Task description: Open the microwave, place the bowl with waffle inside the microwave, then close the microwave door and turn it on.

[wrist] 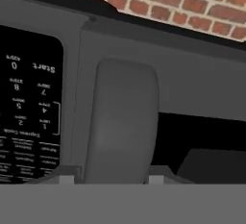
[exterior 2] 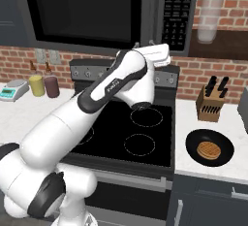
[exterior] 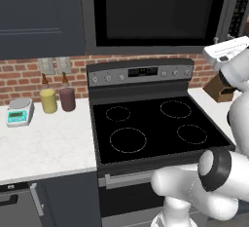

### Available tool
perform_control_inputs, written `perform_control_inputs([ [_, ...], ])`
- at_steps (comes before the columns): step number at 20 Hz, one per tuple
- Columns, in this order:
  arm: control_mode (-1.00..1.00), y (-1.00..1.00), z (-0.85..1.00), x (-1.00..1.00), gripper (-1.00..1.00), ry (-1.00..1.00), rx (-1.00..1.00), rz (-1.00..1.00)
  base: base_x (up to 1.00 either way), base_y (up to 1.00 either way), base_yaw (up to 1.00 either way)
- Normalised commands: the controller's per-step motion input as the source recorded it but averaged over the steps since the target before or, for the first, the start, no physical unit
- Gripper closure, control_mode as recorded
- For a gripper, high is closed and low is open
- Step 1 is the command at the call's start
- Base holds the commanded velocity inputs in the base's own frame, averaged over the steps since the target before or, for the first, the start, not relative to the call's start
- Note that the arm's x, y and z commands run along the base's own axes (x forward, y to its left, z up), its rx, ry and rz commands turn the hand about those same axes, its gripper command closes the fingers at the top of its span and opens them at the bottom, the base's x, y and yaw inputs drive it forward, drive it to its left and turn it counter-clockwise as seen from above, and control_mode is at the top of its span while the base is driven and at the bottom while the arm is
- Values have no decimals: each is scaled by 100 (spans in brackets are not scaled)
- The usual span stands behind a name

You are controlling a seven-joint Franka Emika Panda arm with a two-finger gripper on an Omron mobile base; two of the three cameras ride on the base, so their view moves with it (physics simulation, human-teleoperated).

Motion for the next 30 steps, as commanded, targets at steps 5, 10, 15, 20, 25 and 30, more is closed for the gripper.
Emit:
perform_control_inputs([
  [5,-100,0,-2,-100,100,0,0,12,0,0,0],
  [10,-100,0,-5,-100,100,0,-2,17,0,0,0],
  [15,-100,0,-9,-100,-100,0,-4,16,0,0,0],
  [20,-100,-16,-6,-100,-100,-2,-1,13,0,0,0],
  [25,-100,-94,-36,-100,-100,-2,1,14,0,0,0],
  [30,-100,-95,-69,-13,-100,2,-7,15,0,0,0],
])
